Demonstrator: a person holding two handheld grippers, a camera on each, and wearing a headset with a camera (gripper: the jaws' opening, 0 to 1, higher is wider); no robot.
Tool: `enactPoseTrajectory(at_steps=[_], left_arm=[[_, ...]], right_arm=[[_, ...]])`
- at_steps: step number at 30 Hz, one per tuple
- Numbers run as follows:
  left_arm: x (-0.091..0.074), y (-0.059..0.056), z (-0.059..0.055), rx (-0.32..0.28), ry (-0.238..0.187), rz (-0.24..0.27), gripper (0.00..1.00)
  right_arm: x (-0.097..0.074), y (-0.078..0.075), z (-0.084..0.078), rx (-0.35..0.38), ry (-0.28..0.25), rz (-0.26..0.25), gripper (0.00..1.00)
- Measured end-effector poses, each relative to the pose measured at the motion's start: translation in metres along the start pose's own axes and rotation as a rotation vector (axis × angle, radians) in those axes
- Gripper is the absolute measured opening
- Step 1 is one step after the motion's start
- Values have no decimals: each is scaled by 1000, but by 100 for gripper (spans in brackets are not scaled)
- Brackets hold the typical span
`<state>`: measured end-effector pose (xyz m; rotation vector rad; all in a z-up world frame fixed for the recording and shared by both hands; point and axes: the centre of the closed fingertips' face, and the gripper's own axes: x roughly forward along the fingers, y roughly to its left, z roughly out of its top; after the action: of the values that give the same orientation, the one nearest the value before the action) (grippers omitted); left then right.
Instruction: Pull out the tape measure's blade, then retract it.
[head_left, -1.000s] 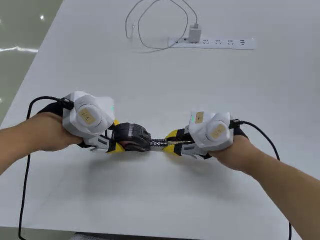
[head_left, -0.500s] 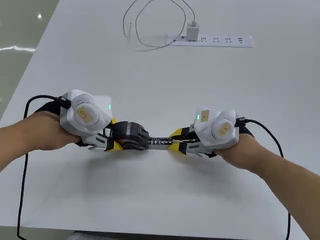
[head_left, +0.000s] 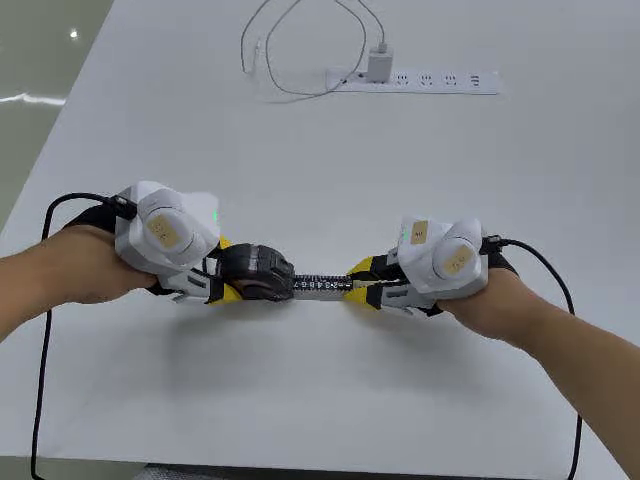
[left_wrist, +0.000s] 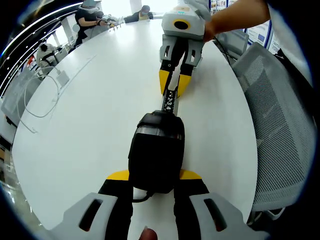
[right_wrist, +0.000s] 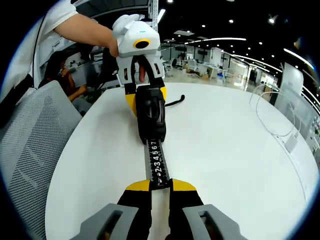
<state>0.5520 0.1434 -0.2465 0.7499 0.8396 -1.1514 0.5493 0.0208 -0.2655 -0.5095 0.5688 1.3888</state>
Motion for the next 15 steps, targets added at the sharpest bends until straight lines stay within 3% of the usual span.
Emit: enactPoseTrajectory(at_steps=[15], left_arm=[[0, -1, 0, 4, 2, 1, 26]], right_arm=[[-11, -1, -9, 0, 14, -4, 8]])
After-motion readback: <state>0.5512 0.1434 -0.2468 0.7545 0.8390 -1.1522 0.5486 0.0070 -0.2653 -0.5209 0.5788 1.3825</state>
